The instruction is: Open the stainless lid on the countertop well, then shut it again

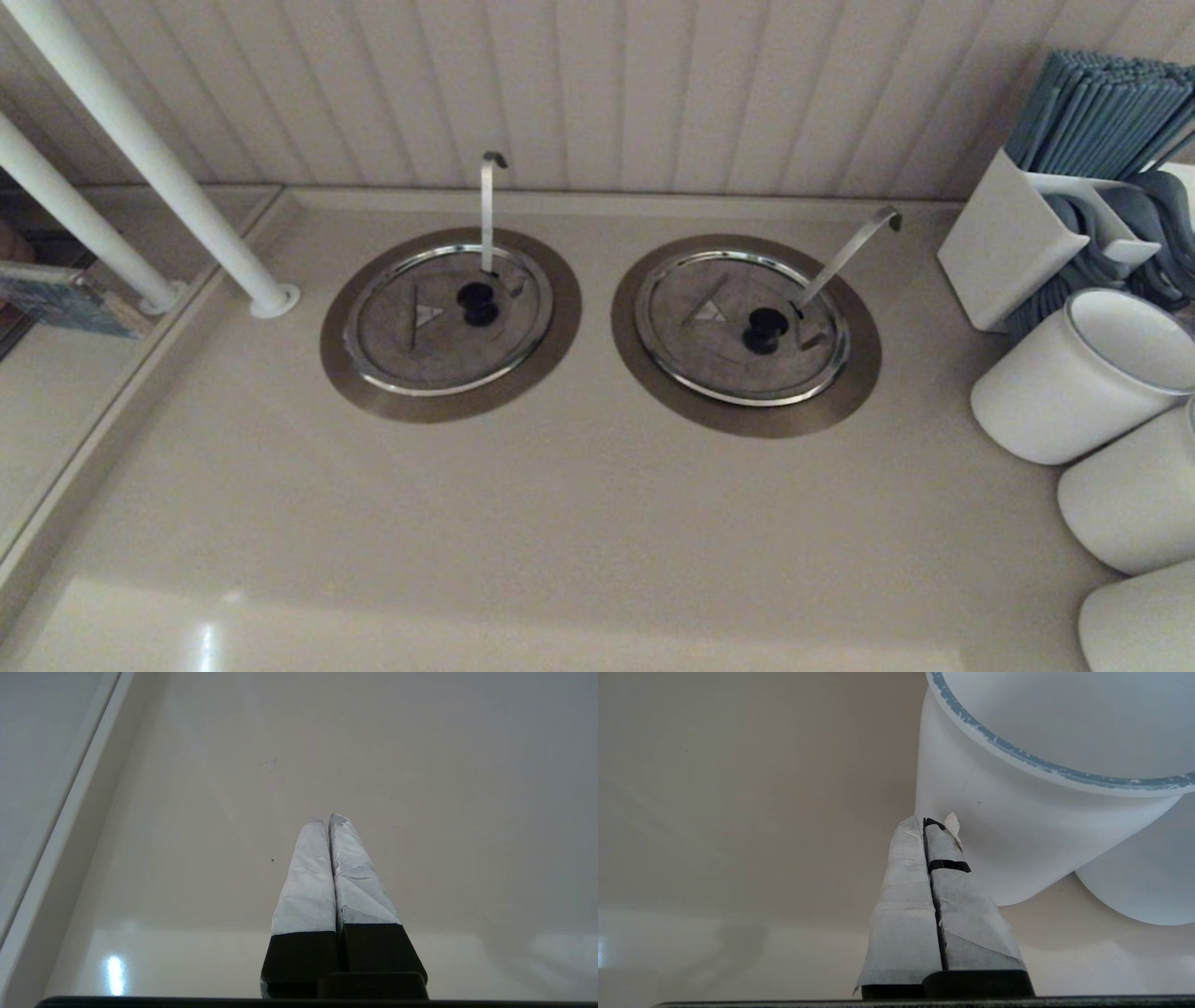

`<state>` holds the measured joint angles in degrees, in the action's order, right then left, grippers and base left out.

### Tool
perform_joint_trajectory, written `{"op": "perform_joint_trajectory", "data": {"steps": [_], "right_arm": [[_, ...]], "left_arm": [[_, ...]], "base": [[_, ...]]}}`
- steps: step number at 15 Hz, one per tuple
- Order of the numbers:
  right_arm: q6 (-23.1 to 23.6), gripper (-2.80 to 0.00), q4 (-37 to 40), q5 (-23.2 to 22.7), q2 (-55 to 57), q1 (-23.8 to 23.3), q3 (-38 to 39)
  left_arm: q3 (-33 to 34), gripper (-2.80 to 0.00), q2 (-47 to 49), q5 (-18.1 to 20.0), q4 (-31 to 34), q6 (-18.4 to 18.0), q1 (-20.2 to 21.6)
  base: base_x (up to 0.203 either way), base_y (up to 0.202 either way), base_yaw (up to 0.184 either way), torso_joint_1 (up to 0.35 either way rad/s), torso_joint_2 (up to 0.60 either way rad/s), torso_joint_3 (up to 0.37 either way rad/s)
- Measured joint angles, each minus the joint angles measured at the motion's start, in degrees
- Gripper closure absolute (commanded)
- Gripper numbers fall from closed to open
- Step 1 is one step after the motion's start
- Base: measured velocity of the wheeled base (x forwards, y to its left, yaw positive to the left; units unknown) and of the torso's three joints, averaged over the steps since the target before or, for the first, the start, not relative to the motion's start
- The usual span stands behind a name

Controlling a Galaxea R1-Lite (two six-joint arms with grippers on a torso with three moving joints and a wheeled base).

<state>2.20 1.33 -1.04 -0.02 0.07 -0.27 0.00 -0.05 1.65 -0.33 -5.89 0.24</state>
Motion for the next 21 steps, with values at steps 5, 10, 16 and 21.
{"op": "perform_joint_trajectory", "data": {"steps": [5, 10, 16, 21], "right_arm": [[-0.1, 0.0, 0.0, 0.0, 0.0, 0.0, 0.0], [0.0, 0.0, 0.0, 0.0, 0.0, 0.0, 0.0], [0.1, 0.0, 0.0, 0.0, 0.0, 0.0, 0.0], [0.1, 0.0, 0.0, 0.0, 0.0, 0.0, 0.0]], "left_arm": [[0.0, 0.0, 0.0, -0.1, -0.1, 0.6, 0.0], [0.0, 0.0, 0.0, -0.1, -0.1, 0.6, 0.0], [0.0, 0.0, 0.0, 0.1, -0.1, 0.6, 0.0], [0.0, 0.0, 0.0, 0.2, -0.1, 0.6, 0.0]], "base": [[0.0, 0.0, 0.0, 0.0, 0.0, 0.0], [0.0, 0.0, 0.0, 0.0, 0.0, 0.0], [0.0, 0.0, 0.0, 0.0, 0.0, 0.0], [0.0, 0.0, 0.0, 0.0, 0.0, 0.0]]}}
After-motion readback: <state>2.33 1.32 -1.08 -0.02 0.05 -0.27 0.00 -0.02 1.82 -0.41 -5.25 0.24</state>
